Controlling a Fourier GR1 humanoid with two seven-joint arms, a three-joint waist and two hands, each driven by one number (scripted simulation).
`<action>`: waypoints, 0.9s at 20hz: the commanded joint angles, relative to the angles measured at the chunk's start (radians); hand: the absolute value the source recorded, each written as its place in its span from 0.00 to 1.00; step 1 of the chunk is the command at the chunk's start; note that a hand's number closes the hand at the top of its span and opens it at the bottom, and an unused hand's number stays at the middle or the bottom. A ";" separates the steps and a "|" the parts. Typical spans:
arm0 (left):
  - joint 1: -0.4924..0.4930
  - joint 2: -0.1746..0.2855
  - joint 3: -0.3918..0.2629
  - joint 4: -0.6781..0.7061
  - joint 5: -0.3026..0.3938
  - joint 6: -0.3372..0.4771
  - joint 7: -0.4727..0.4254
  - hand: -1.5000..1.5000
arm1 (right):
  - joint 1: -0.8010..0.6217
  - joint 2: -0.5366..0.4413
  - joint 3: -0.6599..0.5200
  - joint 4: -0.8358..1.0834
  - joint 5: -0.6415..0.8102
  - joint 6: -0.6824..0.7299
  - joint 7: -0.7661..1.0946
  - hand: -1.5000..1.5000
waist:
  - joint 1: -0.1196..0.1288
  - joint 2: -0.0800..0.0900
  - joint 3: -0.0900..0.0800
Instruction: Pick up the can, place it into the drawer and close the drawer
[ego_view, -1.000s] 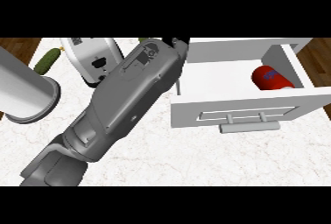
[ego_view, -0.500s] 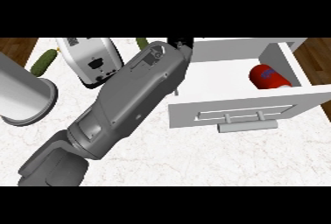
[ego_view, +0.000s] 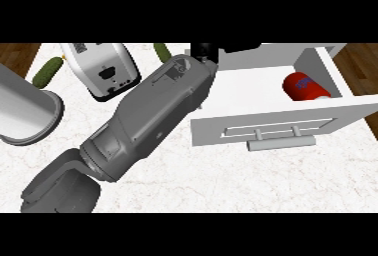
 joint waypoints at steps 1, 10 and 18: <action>0.023 0.000 -0.051 -0.013 0.043 0.046 -0.026 0.00 | -0.020 -0.010 0.010 -0.037 -0.002 -0.036 0.044 0.00 | 0.004 -0.001 -0.001; 0.017 0.000 -0.060 0.043 0.110 0.044 -0.089 0.00 | -0.053 -0.001 0.022 -0.007 0.037 -0.030 0.017 0.00 | -0.011 0.006 0.000; 0.009 0.000 -0.056 0.010 0.158 0.053 -0.141 0.00 | -0.084 -0.093 -0.039 -0.076 0.201 0.052 -0.108 0.00 | 0.004 0.005 -0.001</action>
